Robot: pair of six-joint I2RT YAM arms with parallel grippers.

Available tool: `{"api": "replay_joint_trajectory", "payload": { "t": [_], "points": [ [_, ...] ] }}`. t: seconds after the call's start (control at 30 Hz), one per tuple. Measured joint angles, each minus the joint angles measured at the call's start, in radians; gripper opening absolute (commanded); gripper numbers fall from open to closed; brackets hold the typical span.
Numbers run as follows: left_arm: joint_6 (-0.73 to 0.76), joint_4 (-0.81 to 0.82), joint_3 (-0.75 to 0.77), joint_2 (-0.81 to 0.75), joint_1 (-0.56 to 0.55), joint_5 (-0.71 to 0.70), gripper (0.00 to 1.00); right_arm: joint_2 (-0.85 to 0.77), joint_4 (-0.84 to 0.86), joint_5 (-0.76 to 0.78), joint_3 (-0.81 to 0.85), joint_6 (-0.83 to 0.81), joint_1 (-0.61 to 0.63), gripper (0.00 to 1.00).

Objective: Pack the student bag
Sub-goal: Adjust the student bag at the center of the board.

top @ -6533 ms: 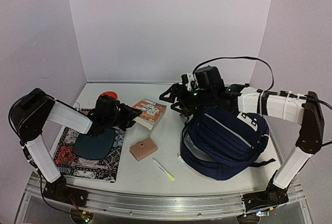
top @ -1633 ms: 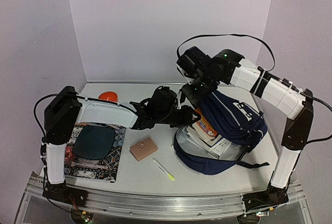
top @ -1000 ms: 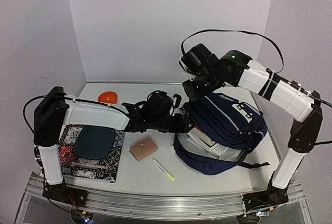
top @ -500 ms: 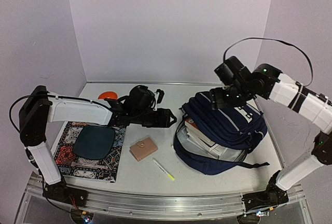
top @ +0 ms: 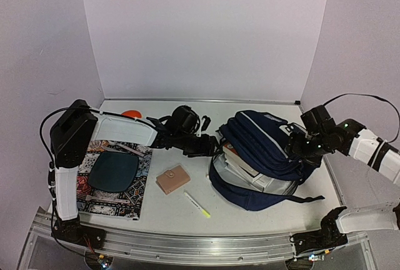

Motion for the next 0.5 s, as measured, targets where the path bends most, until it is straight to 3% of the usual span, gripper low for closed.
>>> {"api": "replay_joint_trajectory", "payload": {
  "t": [0.13, 0.33, 0.4, 0.5],
  "points": [
    [-0.005, -0.004, 0.025, 0.035, 0.001, 0.039, 0.49, 0.026, 0.111, -0.088, -0.080, 0.016, -0.029, 0.82],
    [-0.010, -0.011, 0.030, 0.059, 0.000, 0.075, 0.08, 0.164, 0.259, -0.189, -0.079, 0.006, -0.053, 0.74],
    [-0.021, -0.013, 0.029, 0.058, 0.000, 0.078, 0.01, 0.229, 0.280, -0.213, -0.039, -0.015, -0.059, 0.73],
    [-0.025, -0.013, 0.022, 0.058, 0.000, 0.078, 0.00, 0.317, 0.308, -0.239, 0.031, -0.051, -0.066, 0.71]
  ]
}}
